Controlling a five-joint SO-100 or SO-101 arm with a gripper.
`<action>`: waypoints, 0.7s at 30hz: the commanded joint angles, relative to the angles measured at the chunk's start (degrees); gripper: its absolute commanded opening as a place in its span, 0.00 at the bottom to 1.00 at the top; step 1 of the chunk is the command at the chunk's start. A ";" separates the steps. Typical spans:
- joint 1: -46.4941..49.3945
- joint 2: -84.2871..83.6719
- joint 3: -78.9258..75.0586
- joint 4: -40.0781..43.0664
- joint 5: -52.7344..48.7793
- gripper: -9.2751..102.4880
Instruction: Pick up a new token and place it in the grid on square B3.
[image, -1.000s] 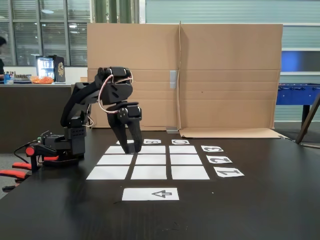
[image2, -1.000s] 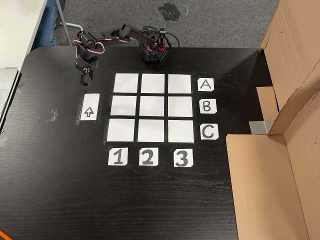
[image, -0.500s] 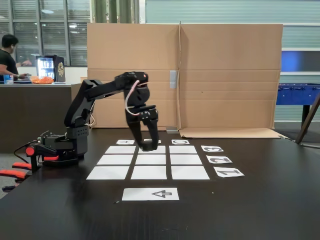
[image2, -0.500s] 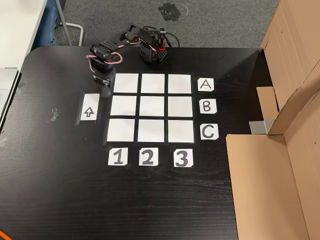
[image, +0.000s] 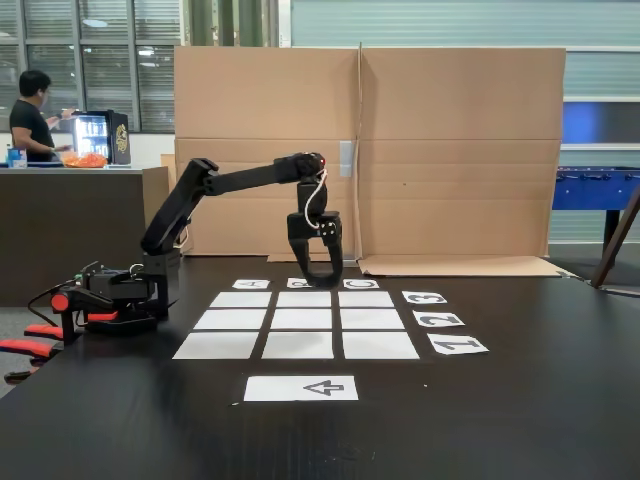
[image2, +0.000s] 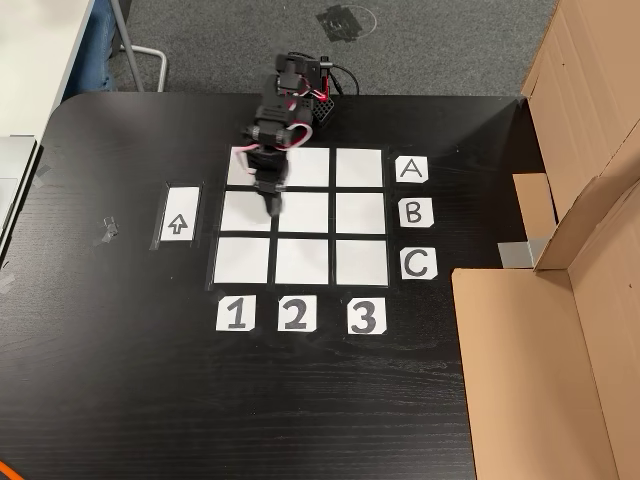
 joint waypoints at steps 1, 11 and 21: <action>-5.10 3.43 0.18 -0.26 1.85 0.08; -16.52 0.09 -0.26 -1.14 6.33 0.08; -25.31 -3.78 -0.35 -2.55 9.58 0.08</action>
